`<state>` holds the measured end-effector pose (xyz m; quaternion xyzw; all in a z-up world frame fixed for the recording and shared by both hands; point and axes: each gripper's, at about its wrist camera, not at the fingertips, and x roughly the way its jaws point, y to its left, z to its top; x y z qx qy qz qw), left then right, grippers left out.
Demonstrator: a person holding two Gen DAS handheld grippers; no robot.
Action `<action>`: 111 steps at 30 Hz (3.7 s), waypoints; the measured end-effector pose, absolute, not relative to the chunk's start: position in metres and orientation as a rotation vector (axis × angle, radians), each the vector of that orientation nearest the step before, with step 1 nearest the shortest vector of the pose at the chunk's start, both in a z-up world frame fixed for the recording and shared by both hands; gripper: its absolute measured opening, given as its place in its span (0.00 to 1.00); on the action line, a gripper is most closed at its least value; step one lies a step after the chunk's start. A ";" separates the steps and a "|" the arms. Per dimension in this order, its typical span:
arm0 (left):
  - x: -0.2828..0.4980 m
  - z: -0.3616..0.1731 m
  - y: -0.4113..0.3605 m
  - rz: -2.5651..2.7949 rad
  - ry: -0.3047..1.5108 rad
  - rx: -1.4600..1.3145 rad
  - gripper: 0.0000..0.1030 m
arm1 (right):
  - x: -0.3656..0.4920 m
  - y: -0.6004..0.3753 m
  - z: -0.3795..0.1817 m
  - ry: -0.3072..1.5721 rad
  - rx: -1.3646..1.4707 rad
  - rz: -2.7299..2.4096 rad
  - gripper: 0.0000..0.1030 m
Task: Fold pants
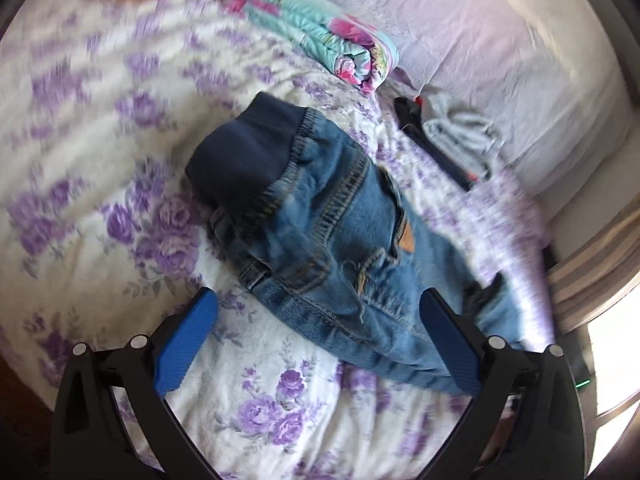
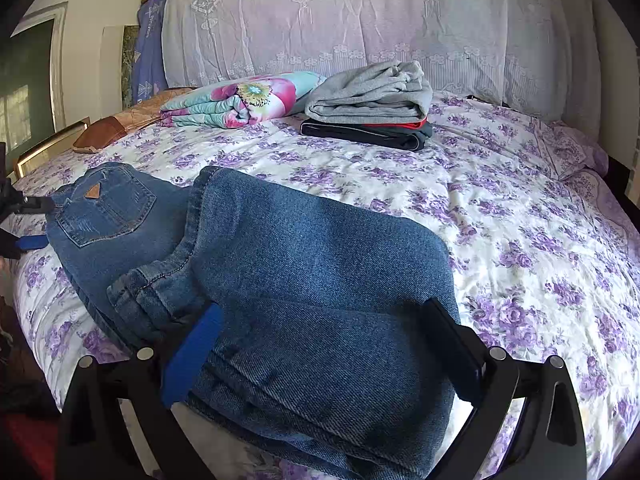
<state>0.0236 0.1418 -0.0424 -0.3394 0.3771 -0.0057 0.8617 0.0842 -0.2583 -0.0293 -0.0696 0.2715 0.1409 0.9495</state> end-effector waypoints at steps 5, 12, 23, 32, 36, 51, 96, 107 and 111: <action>0.030 -0.051 0.172 -0.168 0.780 -1.017 0.95 | 0.084 -0.258 -0.030 0.552 -0.136 0.289 0.97; 0.041 -0.056 0.185 -0.194 0.773 -1.146 0.95 | 0.083 -0.261 -0.029 0.547 -0.101 0.312 0.97; 0.053 -0.051 0.175 -0.104 0.780 -0.957 0.95 | 0.083 -0.263 -0.029 0.545 -0.079 0.322 0.97; 0.060 -0.050 0.190 -0.124 0.746 -1.047 0.83 | 0.083 -0.262 -0.029 0.545 -0.078 0.322 0.97; 0.061 -0.052 0.187 -0.083 0.777 -0.969 0.48 | 0.083 -0.262 -0.029 0.545 -0.080 0.320 0.97; 0.026 0.015 0.134 -0.024 0.624 -0.568 0.34 | 0.079 -0.268 -0.002 0.438 -0.203 0.092 0.97; 0.039 0.043 -0.122 -0.402 0.579 0.130 0.32 | 0.076 -0.380 -0.009 0.491 0.584 0.615 0.95; 0.072 0.008 -0.024 -0.182 0.752 -0.135 0.59 | 0.129 -0.349 -0.033 0.689 0.757 0.726 0.71; 0.076 0.002 -0.017 -0.194 0.759 -0.159 0.63 | 0.127 -0.340 -0.028 0.684 0.712 0.721 0.57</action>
